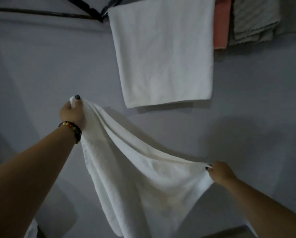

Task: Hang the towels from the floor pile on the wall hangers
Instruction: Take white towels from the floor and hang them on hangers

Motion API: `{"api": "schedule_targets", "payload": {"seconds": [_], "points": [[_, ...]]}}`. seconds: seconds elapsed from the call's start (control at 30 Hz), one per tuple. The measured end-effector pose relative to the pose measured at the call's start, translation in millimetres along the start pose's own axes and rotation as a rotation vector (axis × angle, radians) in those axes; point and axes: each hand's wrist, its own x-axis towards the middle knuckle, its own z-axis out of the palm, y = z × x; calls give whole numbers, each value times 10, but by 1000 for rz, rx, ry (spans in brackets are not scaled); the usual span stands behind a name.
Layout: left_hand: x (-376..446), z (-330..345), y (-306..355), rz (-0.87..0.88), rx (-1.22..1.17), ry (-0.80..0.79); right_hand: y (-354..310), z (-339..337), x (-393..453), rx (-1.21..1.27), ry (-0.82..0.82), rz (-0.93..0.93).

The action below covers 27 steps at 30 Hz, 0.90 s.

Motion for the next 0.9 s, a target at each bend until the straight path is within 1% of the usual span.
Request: {"api": "schedule_targets", "payload": {"seconds": [0.17,0.33,0.5,0.63,0.73,0.9], "points": [[48,-202,-208,-37,22,85,-68,-780,279,43,164,29],[129,-417,-448,-123,58,135,-106,-1355,409,131,318,24],[31,-488,-514,-171,97,128,-192,-1699,451,175,421,6],[-57,-543,-604,-216,93,139,-138,-1964,490,163,478,-41],[-107,-597,-694,-243,76,119,-97,-2178,493,105,505,-60],[-209,-561,-700,-292,54,190,-181,-2395,463,123,580,-59]]}}
